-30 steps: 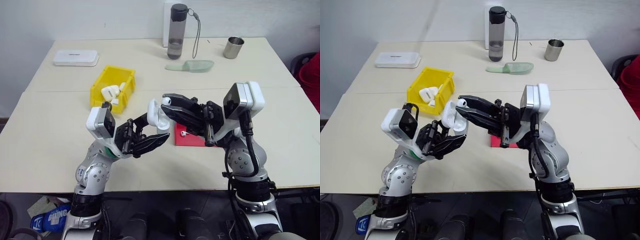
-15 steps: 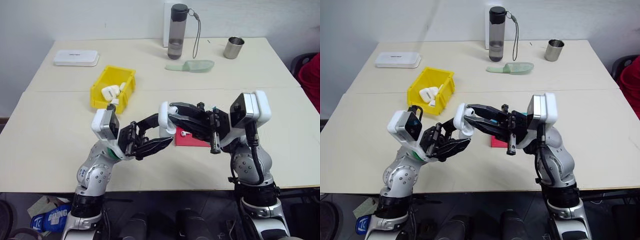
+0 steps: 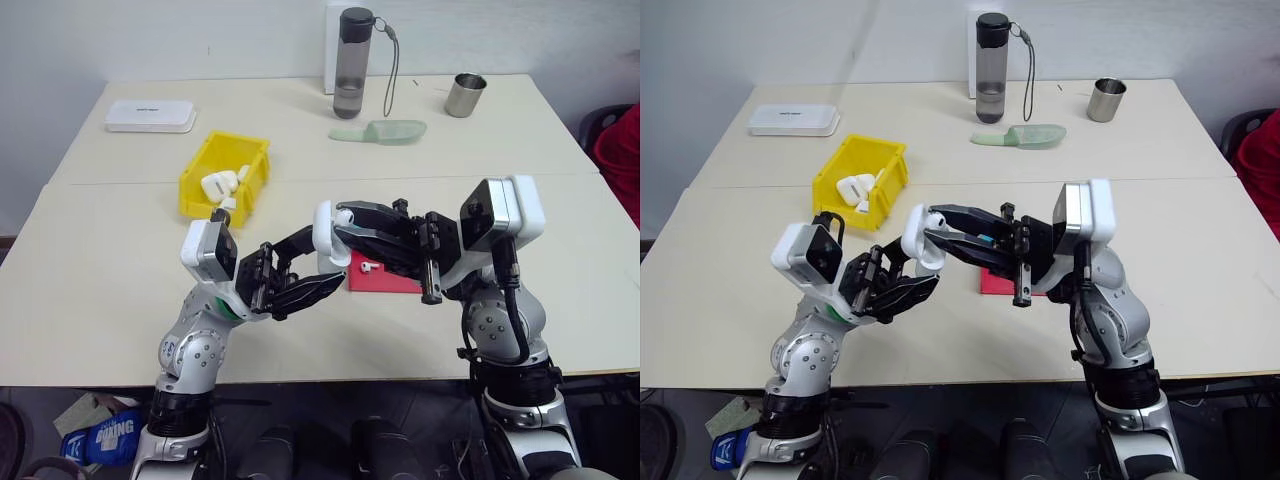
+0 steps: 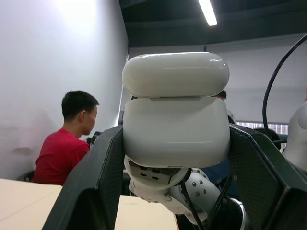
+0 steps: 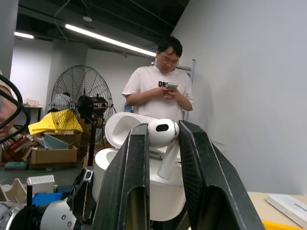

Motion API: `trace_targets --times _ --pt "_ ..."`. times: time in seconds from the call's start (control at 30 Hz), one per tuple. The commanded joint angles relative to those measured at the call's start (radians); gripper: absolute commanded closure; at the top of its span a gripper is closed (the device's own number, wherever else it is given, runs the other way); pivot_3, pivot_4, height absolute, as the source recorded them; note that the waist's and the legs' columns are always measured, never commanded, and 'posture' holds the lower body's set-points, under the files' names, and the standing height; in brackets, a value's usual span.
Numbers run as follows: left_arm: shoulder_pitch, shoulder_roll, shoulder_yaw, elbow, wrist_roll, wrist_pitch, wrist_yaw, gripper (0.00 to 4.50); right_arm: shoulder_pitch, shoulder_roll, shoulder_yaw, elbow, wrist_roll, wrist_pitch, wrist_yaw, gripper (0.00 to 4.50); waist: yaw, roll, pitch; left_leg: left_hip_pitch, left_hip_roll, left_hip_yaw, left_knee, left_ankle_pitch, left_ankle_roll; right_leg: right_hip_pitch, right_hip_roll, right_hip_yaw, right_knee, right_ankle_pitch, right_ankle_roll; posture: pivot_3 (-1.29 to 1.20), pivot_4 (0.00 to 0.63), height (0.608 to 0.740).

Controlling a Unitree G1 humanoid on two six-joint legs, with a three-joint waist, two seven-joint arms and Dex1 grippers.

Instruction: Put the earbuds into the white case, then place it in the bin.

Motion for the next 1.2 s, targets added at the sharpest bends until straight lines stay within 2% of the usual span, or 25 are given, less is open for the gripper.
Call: trace_targets --times 0.03,0.23,1.0,1.2 --pt "-0.025 -0.022 0.008 -0.035 -0.023 -0.030 0.006 1.74 -0.037 0.009 0.011 -0.011 0.024 0.044 -0.021 4.05 0.000 0.000 0.000 0.000 0.000 0.000 0.000 0.000 0.000 0.000 0.000 0.000 0.000 0.000 0.000 0.00 0.150 0.740" --pt "-0.026 -0.050 -0.001 -0.024 -0.011 -0.056 0.004 1.74 -0.109 0.013 0.001 -0.015 0.060 0.120 -0.066 4.05 0.000 0.000 0.000 0.000 0.000 0.000 0.000 0.000 0.000 0.000 0.000 0.000 0.000 0.000 0.000 0.00 0.150 0.740" --pt "-0.020 -0.091 -0.016 -0.016 0.002 -0.124 -0.003 1.74 -0.132 -0.027 0.006 0.015 0.078 0.212 -0.049 4.05 0.000 0.000 0.000 0.000 0.000 0.000 0.000 0.000 0.000 0.000 0.000 0.000 0.000 0.000 0.000 0.00 0.150 0.740" --pt "-0.028 -0.091 -0.015 -0.019 0.003 -0.132 0.001 1.74 -0.148 -0.040 0.002 0.003 0.101 0.254 -0.037 2.01 0.000 0.000 0.000 0.000 0.000 0.000 0.000 0.000 0.000 0.000 0.000 0.000 0.000 0.000 0.000 0.00 0.150 0.740"
